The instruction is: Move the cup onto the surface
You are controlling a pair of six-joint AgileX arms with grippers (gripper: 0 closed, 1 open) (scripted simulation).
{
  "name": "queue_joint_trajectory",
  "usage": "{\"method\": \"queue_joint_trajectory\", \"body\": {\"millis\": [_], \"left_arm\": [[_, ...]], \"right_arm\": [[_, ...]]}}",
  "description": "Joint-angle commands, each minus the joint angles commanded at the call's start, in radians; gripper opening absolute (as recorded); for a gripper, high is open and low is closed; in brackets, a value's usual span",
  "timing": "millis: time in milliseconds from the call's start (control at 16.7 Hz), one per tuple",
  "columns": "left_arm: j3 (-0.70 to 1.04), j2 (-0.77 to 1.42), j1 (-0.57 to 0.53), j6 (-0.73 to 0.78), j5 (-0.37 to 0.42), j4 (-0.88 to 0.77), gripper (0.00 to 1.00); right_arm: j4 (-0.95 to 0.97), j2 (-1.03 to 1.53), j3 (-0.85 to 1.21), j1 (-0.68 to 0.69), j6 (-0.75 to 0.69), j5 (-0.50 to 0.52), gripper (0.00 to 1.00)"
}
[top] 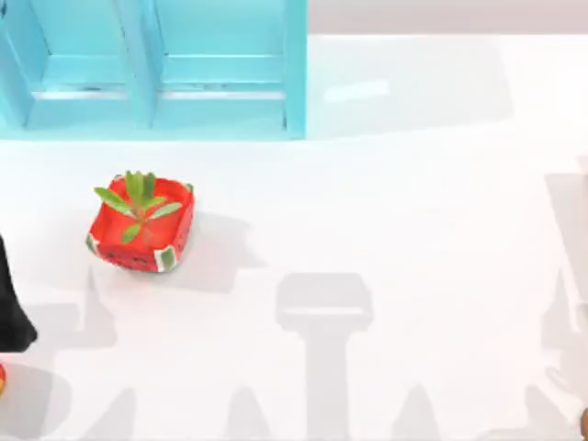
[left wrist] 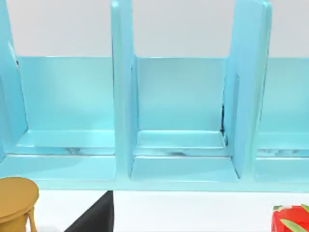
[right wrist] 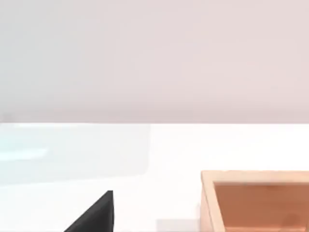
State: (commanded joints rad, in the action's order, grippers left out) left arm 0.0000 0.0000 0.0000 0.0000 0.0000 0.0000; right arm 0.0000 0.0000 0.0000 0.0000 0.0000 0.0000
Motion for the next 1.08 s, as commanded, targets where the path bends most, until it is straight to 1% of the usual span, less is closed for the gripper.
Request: {"method": "queue_joint_trajectory", "body": {"millis": [180,300,420,660,1080], "left_arm": [[0.0,0.0,0.0,0.0,0.0,0.0,1.0],[0.0,0.0,0.0,0.0,0.0,0.0,1.0],[0.0,0.0,0.0,0.0,0.0,0.0,1.0],[0.0,0.0,0.0,0.0,0.0,0.0,1.0],[0.0,0.0,0.0,0.0,0.0,0.0,1.0]], "right_arm": [[-0.012,0.012,0.012,-0.007,-0.011,0.0,1.0],[-0.064,0.066,0.063,-0.037,-0.061,0.0,1.0],[-0.153,0.161,0.152,-0.086,-0.142,0.0,1.0],[-0.406,0.466,0.403,-0.222,-0.366,-0.001,1.0],[-0.91,1.13,0.903,-0.491,-0.81,-0.003,1.0]]}}
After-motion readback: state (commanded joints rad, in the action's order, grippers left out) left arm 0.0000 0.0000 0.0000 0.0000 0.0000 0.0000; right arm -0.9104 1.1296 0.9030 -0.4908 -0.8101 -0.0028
